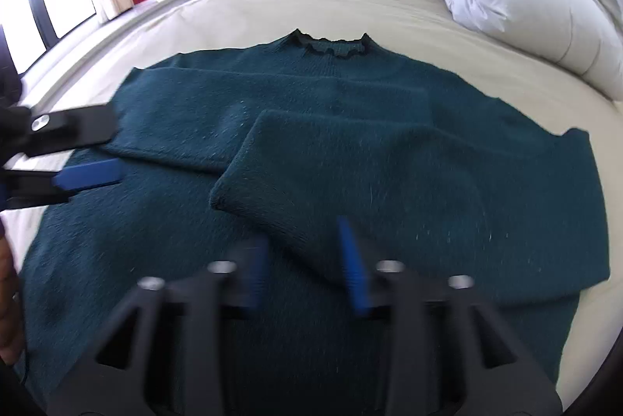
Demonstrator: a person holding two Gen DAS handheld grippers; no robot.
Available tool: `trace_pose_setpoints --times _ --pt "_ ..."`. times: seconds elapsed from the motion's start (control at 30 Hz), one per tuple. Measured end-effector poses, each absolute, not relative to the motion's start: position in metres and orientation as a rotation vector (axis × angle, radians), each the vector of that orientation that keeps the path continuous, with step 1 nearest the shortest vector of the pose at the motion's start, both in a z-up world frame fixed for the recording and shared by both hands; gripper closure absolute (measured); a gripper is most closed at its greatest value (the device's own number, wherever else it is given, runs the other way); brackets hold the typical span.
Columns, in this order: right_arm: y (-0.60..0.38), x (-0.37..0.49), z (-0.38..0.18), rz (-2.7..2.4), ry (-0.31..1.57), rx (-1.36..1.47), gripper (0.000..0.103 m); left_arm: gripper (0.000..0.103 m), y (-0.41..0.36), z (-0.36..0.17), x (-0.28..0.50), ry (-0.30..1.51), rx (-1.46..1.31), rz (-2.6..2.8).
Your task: Fold small clothes
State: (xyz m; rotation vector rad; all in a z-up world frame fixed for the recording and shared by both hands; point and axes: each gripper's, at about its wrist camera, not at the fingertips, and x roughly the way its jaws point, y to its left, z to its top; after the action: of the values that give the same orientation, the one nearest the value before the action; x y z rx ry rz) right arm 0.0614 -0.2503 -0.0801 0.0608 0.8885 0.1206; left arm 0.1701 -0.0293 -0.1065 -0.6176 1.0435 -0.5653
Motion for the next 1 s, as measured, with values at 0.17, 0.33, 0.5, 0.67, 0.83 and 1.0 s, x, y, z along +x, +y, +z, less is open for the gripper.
trace_pose_setpoints --times 0.17,0.33,0.5,0.67,0.83,1.0 --pt "-0.283 0.006 -0.076 0.143 0.855 0.228 0.034 0.029 -0.077 -0.117 0.187 1.125 -0.502 -0.578" --pt "-0.328 -0.022 -0.084 0.152 0.836 0.466 0.034 0.054 -0.097 -0.118 0.190 1.144 -0.417 -0.536" --pt "-0.351 -0.040 -0.093 0.137 0.818 0.566 0.034 0.077 -0.099 -0.120 0.186 1.164 -0.376 -0.509" --pt "-0.353 -0.040 -0.094 0.136 0.817 0.576 0.034 0.088 -0.103 -0.115 0.182 1.188 -0.364 -0.517" --pt "-0.354 -0.037 -0.094 0.129 0.816 0.582 0.034 0.094 -0.111 -0.095 0.172 1.098 -0.260 -0.525" --pt "-0.371 -0.034 -0.081 0.116 0.771 0.616 0.034 0.094 -0.107 -0.058 0.171 0.945 -0.181 -0.528"
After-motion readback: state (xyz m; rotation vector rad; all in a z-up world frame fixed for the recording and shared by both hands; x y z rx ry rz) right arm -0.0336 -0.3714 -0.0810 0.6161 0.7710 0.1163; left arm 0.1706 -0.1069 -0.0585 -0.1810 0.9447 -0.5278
